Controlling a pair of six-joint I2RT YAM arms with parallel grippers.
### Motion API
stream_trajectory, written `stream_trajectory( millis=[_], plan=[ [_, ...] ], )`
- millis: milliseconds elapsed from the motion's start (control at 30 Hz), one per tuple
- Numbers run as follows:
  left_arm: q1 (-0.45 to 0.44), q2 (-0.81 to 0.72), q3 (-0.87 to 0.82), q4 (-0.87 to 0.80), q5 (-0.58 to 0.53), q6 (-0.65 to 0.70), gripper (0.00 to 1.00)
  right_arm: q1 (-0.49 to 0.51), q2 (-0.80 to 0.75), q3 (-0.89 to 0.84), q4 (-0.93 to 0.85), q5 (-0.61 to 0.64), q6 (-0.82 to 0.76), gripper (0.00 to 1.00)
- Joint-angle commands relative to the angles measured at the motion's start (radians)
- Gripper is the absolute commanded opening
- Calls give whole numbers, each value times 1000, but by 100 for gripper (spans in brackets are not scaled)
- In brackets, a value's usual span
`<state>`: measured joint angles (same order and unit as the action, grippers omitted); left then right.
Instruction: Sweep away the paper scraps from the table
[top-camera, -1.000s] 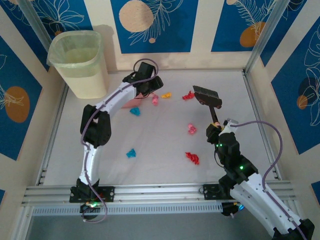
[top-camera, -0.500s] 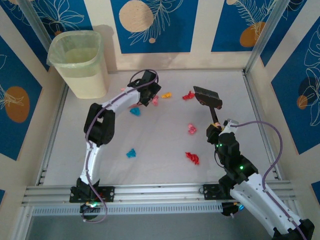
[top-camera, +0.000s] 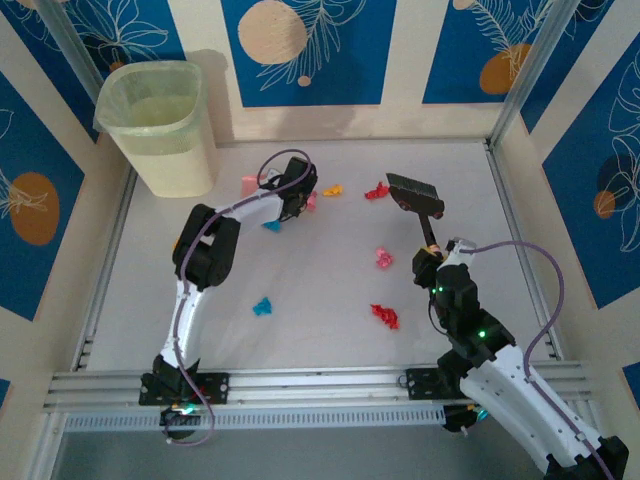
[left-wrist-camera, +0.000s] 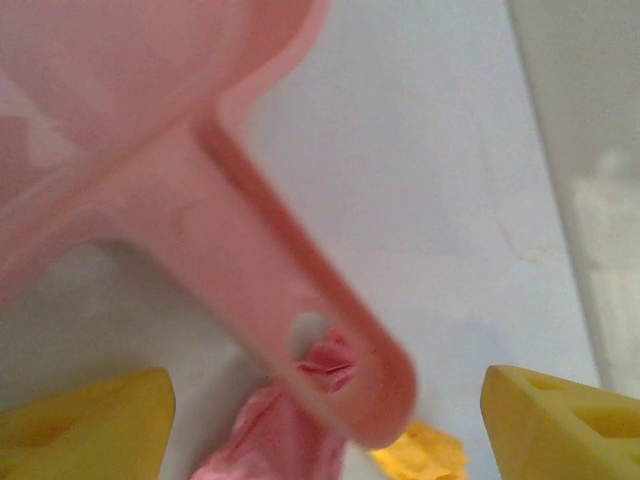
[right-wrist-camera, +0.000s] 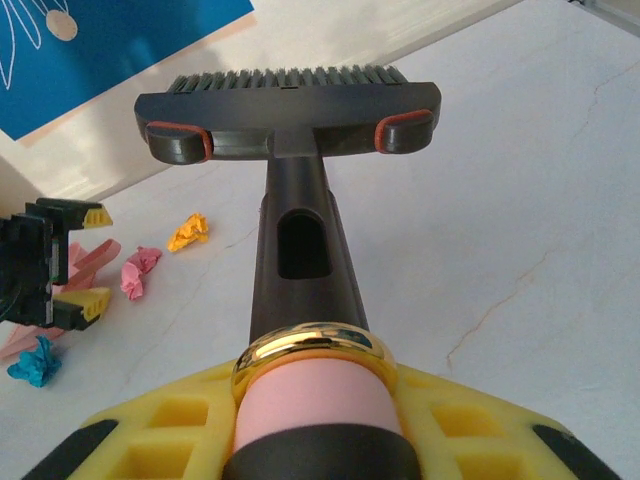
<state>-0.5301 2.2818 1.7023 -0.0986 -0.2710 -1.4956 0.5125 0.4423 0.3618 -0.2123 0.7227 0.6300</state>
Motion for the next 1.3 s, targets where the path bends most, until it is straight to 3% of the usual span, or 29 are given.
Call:
stream_trajectory(
  millis=[0,533,700,1267],
  plan=[
    [13,46,-17,120,-24,-30,78,-3,-5,17,70,24,6,0],
    [42,94,-77,356,-65,-19,56,-3,2,11,83,26,-4,0],
    [54,94,-90,402,-60,-5,41,-5,4,11,84,24,-4,0],
    [72,56,-136,458,-21,6,8,-4,3,11,85,20,-11,0]
  ],
)
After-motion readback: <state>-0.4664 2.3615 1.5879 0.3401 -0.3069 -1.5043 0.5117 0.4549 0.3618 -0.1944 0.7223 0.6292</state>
